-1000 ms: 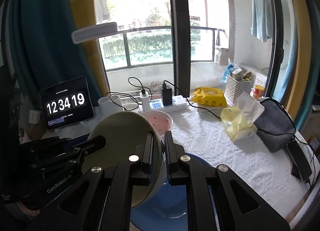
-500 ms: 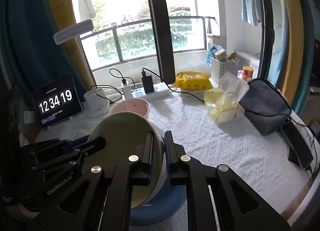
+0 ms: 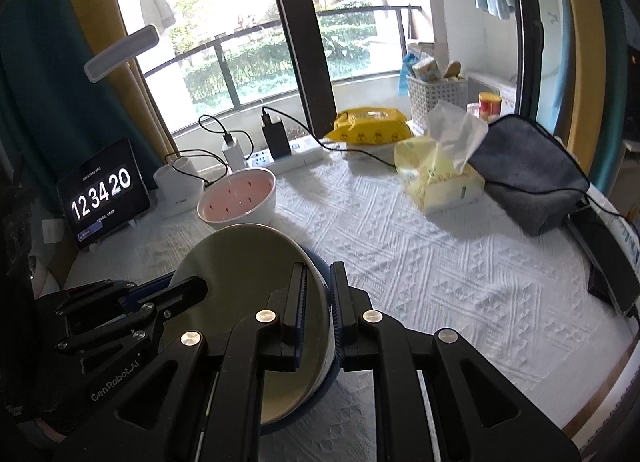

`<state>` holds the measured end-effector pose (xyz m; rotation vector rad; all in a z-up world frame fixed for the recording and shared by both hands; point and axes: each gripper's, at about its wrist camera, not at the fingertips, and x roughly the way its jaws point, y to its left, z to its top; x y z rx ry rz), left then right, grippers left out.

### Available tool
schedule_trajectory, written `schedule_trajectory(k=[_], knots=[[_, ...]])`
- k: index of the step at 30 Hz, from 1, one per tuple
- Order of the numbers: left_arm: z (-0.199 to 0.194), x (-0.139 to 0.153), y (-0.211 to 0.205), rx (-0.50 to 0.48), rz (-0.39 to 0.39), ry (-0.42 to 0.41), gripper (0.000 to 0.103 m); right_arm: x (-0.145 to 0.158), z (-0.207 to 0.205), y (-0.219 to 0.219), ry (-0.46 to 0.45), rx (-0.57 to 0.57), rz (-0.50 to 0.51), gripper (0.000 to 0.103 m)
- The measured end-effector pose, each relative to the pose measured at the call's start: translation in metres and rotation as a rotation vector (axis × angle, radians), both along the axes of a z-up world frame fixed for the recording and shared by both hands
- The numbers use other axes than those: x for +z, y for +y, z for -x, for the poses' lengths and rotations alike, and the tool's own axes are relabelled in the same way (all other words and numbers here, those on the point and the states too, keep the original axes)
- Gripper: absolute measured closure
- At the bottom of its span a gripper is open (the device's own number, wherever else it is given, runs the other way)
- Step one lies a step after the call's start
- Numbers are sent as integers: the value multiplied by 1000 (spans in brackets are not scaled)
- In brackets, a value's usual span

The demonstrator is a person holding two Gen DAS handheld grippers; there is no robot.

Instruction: Organize plates and bowls

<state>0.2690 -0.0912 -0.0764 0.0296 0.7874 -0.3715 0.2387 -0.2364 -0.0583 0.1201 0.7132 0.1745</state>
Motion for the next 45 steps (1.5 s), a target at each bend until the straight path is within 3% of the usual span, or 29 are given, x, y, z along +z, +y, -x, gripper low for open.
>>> schedule_trajectory(k=[14,19,27,29,45], knots=[[-3,-16,-3,-1,-56,69,93,-28,-18,-1,151,12,-29,87],[-4,-17,-1,-3,-54,79,92,-28,-20,1,158,18,-22,86],[-4,-16,0,7,-60,74,89,-24,-21,4,116,22,4,84],[-4,-13,3,23,-70,59,89,-18,-19,4,84,12,26,77],[-3,13,14,35,-28,-12,88,1,-24,3,53,11,48,77]])
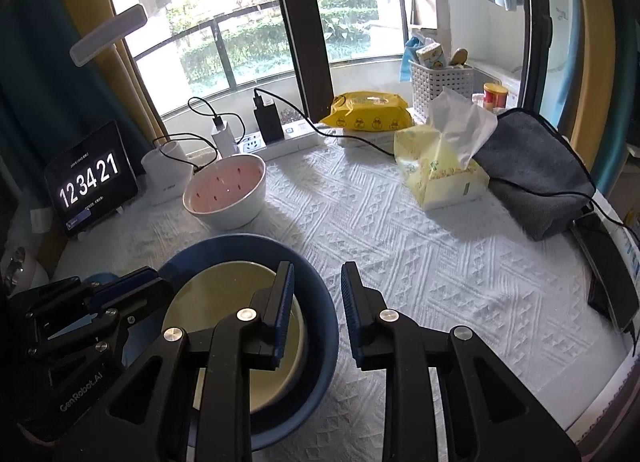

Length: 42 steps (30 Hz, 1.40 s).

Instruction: Organize plates and bowls

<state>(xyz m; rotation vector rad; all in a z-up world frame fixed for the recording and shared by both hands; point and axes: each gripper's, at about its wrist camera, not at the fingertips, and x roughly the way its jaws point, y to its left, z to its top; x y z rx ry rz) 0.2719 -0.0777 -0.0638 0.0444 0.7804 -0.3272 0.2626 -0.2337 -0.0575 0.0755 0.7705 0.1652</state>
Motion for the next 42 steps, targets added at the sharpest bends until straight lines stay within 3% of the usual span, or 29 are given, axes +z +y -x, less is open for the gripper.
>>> schedule_trajectory(k=[17,22,34,42], knots=[[-22,6,23,111,80,29,79,19,-23,11,-21,122,12,77],[-28,6,26,128,88,22,69,23,-35,15,-32,146,40,77],[-49,1,33,210,89,27,59,24,-71,20,-28,210,46,77],[-65,-4,37,248,80,46,58,25,-92,23,-33,250,40,77]])
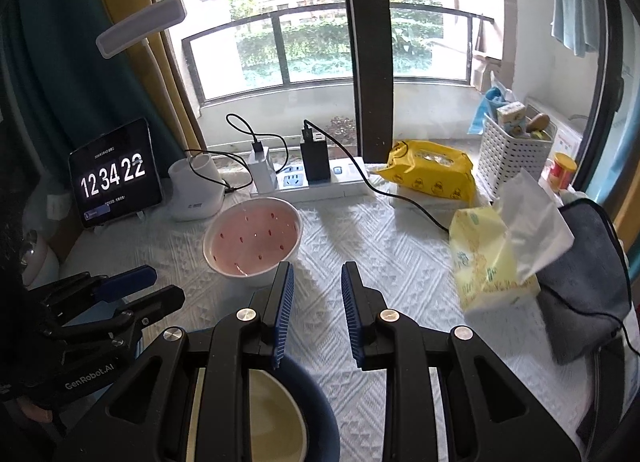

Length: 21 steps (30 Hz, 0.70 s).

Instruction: Organize plates and bowls

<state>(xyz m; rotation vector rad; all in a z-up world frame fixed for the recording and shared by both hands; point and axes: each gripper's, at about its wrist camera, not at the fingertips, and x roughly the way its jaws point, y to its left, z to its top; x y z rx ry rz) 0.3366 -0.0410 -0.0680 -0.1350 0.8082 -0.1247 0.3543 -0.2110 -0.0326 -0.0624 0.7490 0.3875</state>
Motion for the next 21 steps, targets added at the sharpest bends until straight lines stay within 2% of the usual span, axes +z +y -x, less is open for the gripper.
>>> schedule_trajectory(k=[10,21], knots=[[-23,-22,15,65,43,72,58,-14,-35,14,45,49,0,77],[-45,-35,23,167,59,105,58,-46,-86,36,183,144,2,77]])
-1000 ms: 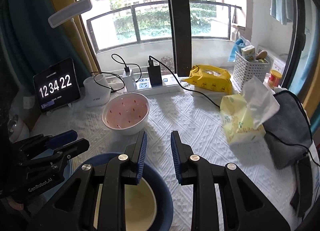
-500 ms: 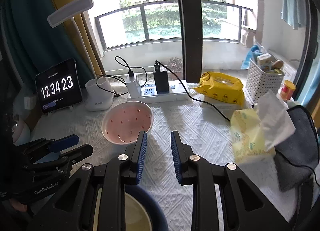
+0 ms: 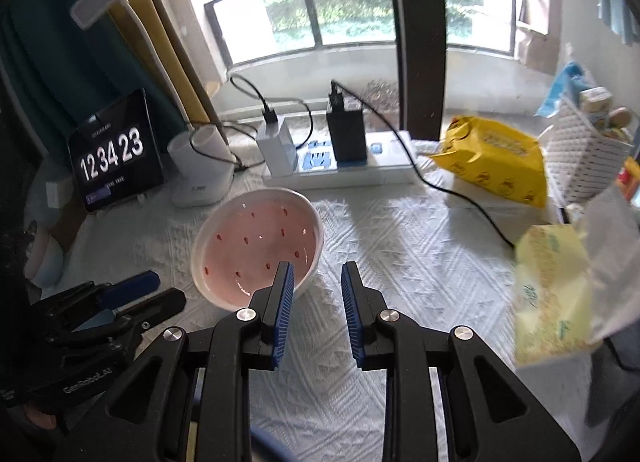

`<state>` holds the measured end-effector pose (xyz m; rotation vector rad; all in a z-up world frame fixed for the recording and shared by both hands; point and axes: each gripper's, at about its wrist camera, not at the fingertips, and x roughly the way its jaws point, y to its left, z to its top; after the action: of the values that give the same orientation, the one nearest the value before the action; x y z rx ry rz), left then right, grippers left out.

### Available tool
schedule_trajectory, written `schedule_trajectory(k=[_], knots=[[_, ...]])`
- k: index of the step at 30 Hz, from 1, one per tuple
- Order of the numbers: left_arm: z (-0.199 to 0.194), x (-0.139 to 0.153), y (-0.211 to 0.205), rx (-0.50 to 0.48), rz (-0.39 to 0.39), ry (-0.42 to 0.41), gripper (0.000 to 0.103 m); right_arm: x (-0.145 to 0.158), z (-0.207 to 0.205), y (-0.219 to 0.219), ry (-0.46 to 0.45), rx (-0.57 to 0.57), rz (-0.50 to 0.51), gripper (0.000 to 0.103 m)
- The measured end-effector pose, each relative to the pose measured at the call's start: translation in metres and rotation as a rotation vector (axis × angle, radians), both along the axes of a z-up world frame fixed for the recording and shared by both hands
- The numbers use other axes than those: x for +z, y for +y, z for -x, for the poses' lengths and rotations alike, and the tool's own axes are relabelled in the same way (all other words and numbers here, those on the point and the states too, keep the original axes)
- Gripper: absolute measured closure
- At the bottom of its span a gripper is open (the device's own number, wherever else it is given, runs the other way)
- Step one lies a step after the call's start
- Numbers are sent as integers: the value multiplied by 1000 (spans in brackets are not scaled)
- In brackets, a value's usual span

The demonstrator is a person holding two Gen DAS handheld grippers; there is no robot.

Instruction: Organize plates and bowls

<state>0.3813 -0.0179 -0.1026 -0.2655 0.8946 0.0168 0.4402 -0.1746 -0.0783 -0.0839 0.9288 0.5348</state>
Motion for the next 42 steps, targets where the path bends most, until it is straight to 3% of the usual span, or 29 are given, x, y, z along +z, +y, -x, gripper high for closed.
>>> schedule_trajectory(k=[13,25,33,36,38,42], knots=[[-26,-9,-2,-16,-50,74,58,-15,-42,11,124,46,3,77],[-40,-20,2,-14,-45,111,58,-46,-70,24,257,61,23,77],[-44,-23,3,-34,-30,116,59,-56,-74,30,341,117,-19,77],[-43,-21,-1,-60,-24,108,63,-55,-75,30,344,124,-43,77],[-43,-20,-4,-64,-35,104,67,-53,-73,33,323,125,-18,84],[-43,-20,0,-57,-15,91,71,-53,-71,38,299,131,25,85]])
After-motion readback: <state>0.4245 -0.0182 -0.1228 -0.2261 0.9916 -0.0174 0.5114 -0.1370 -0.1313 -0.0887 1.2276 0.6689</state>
